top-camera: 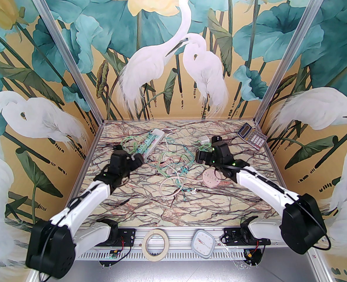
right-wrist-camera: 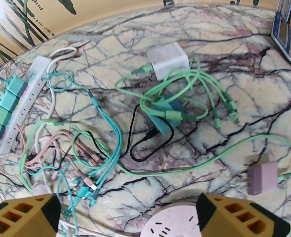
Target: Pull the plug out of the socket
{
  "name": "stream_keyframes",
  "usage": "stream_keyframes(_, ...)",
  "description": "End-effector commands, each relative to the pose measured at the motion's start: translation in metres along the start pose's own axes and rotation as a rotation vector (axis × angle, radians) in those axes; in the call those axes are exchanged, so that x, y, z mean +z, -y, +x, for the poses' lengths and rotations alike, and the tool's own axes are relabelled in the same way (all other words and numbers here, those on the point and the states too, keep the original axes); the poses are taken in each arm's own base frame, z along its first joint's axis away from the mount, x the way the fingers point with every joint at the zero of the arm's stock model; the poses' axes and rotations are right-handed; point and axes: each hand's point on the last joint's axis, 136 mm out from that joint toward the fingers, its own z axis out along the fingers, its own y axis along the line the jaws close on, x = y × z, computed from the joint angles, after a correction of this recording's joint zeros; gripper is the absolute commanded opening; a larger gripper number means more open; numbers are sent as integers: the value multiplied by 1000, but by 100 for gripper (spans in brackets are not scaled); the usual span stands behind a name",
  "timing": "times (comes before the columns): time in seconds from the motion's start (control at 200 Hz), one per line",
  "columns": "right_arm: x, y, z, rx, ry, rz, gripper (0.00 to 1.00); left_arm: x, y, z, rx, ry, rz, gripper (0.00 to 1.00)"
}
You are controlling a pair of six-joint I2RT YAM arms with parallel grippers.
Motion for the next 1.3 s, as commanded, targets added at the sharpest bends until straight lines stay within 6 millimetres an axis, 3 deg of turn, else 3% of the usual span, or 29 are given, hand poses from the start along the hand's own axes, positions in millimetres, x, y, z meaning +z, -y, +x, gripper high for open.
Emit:
stream_keyframes(0.0, 11, -19, -18, -15, 79, -89, 99, 13, 2, -2, 11, -33, 14, 92)
stream_keyframes(0.14, 26, -22, -8, -4, 59, -123, 99, 29, 0, -10, 37, -50, -41, 91)
stream_keyframes(0.265, 30, -23, 0, 24, 37, -144, 99, 42, -17, -21, 18, -66, -142, 87)
stream_keyframes(0.385, 22, -28, -3, 29, 38, -165, 99, 59, -28, -27, -18, -101, -170, 73)
stream_keyframes(0.475, 14, -28, -6, 31, 59, -171, 99, 76, -29, -27, -17, -136, -184, 50)
stream_keyframes(0.71, 13, -29, -5, 35, 56, -179, 99, 118, -34, -33, 12, -211, -248, 41)
stream_keyframes(0.805, 15, -31, -3, 36, 42, -189, 99, 133, -31, -20, 6, -290, -232, 33)
stream_keyframes(0.92, 16, -31, -3, 40, 38, -188, 99, 134, -32, 1, -21, -331, -204, 32)
stream_keyframes(1.11, 16, -35, -1, 47, 29, -209, 99, 108, -18, 56, 4, -402, -164, 33)
stream_keyframes(1.295, 16, -38, 2, 45, 21, -220, 99, 76, 11, 100, 25, -421, -100, 35)
